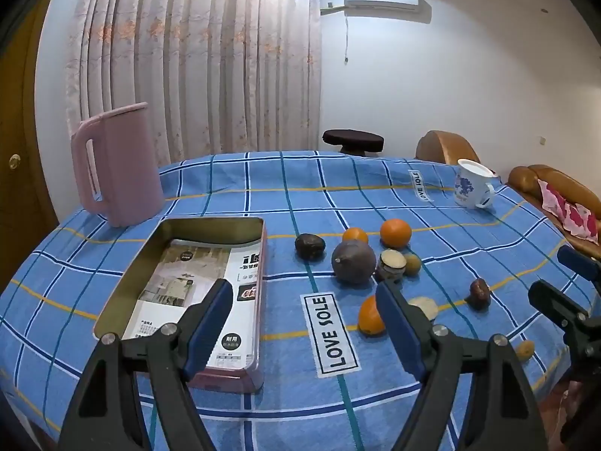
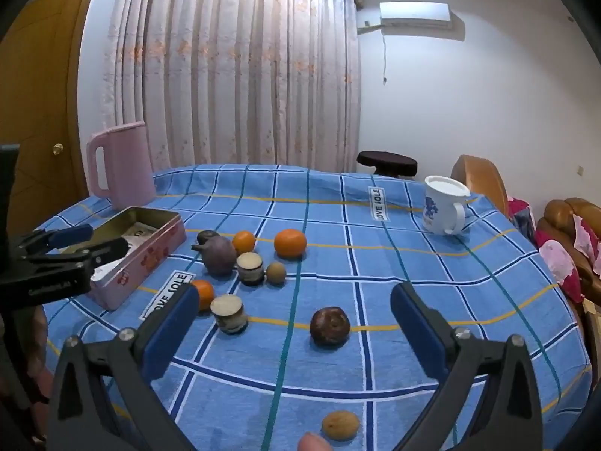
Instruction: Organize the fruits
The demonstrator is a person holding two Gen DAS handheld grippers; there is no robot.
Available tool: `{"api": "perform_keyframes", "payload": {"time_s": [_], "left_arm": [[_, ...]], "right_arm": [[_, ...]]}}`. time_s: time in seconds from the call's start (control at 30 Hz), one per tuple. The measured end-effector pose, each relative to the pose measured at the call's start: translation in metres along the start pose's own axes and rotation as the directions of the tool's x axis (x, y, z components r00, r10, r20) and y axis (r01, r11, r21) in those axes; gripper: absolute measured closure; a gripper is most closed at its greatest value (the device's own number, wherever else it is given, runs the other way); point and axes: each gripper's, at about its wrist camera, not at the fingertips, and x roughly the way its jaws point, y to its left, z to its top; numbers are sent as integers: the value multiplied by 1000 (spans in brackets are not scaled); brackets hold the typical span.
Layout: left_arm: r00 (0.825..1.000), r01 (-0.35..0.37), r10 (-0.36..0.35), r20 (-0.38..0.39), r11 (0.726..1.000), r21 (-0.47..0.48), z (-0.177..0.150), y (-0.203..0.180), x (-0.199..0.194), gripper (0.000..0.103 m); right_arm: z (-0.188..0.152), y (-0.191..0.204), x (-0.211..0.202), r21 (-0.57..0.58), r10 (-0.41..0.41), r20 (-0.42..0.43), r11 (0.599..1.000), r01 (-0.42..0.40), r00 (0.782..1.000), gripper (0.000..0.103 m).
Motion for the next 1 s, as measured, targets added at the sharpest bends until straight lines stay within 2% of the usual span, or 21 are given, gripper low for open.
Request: {"api": "perform_keyframes", "payload": {"time_s": [1.0], "left_arm": [[1000,-3,3,1,1000,-5,-3,4,-1,23]], "right_arm": [[-5,7,1,-5,20,-2,1000,-20,1000,0]]}}
